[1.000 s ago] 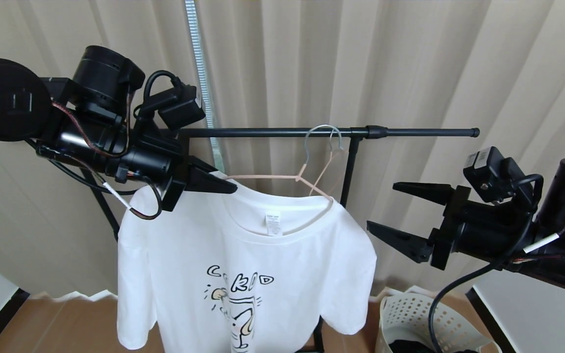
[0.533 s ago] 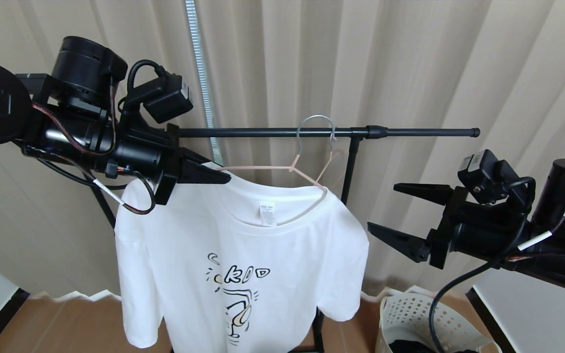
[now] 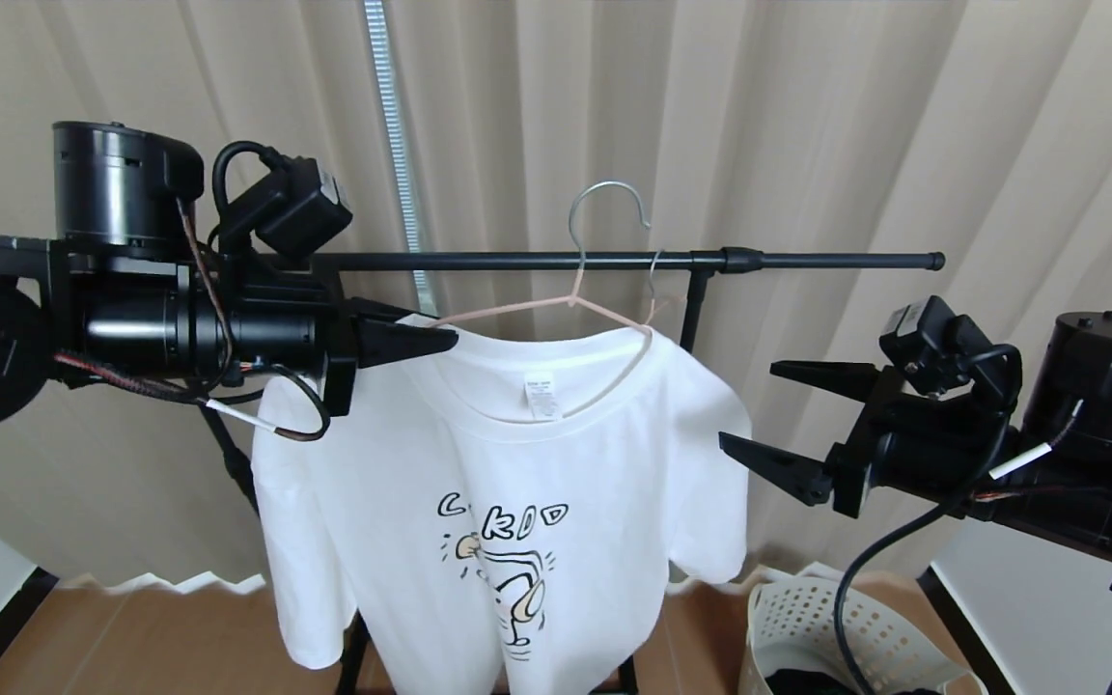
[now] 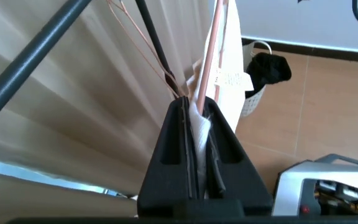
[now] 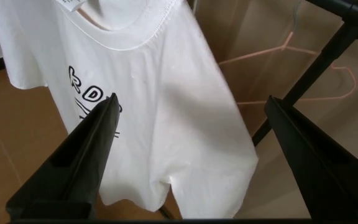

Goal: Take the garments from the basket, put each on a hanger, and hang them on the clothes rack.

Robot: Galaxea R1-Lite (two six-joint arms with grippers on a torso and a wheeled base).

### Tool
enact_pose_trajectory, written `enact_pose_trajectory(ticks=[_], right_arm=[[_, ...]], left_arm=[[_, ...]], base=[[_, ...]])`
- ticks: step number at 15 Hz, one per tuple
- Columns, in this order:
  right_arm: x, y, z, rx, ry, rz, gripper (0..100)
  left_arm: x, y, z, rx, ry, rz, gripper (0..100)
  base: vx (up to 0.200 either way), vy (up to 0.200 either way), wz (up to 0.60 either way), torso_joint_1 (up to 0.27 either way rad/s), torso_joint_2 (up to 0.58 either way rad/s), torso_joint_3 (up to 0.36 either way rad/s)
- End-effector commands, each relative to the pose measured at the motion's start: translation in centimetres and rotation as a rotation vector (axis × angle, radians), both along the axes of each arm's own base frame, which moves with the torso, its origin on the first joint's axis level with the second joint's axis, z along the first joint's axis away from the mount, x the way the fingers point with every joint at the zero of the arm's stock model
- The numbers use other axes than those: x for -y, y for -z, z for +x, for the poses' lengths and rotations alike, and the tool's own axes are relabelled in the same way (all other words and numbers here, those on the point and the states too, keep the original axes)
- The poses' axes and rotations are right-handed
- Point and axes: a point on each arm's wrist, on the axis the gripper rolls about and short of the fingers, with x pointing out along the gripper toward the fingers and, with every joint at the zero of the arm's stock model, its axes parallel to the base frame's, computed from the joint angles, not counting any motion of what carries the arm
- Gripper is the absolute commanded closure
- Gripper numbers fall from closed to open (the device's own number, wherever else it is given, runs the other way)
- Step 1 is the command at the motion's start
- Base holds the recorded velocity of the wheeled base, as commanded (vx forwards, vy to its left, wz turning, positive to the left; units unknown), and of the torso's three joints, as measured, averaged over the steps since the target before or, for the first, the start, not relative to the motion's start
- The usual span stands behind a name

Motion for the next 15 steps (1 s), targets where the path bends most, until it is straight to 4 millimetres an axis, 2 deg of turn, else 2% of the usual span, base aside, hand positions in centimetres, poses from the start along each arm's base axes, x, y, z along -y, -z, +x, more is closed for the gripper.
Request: enact_pose_trajectory(ticks=[1,7,9,15], right_arm=[[0.1,0.3,0.5,-0.01,0.009,-0.004,0],[1.4,0.2,1.0,-0.008,0.018,0.006,0],[1.6,0.6,1.3,-0.018,0.012,0.0,0],[3.1,2.7,2.5,-0.013,-0.002,-0.091,0]], left_arm=[[-0.5,1.1,-2.2,0.005,-0.018,-0.061,100],[-1.4,3.2,-4.9,0.031,-0.04,-0.147,100],[-1.5,3.9,-5.4,0.036,-0.043,-0.183,100],[-1.6,4.2,-5.6,0.02,-0.058,-0.248,100]], base=[[0.0,0.0,0.0,0.0,0.0,0.0],[0.0,0.0,0.0,0.0,0.0,0.0],[0.0,0.0,0.0,0.0,0.0,0.0],[0.0,0.0,0.0,0.0,0.0,0.0]])
